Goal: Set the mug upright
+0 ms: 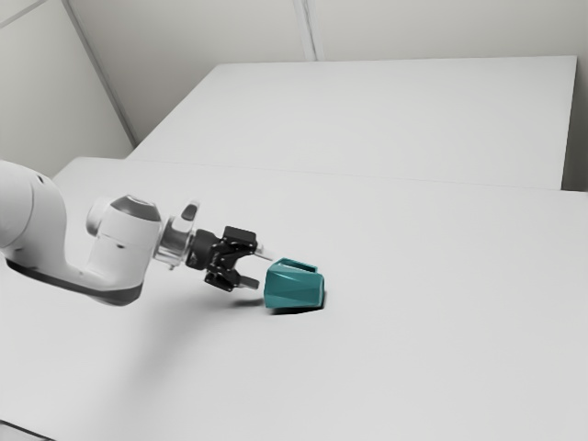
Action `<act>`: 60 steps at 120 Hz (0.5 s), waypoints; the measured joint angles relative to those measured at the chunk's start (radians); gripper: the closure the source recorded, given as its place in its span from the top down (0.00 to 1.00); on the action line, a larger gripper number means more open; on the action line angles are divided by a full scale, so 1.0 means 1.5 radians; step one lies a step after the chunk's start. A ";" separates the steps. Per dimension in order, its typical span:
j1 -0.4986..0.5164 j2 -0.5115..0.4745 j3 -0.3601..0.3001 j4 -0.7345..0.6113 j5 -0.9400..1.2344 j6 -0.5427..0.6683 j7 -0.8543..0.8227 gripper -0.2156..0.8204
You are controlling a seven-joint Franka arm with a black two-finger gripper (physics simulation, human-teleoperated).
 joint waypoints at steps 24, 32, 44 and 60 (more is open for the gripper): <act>-0.023 0.027 -0.005 0.007 -0.048 0.004 0.040 0.79; -0.029 0.031 -0.006 0.010 -0.059 0.006 0.051 0.79; -0.040 0.034 -0.009 0.012 -0.078 0.008 0.064 0.79; -0.047 0.033 -0.011 0.013 -0.091 0.010 0.078 0.65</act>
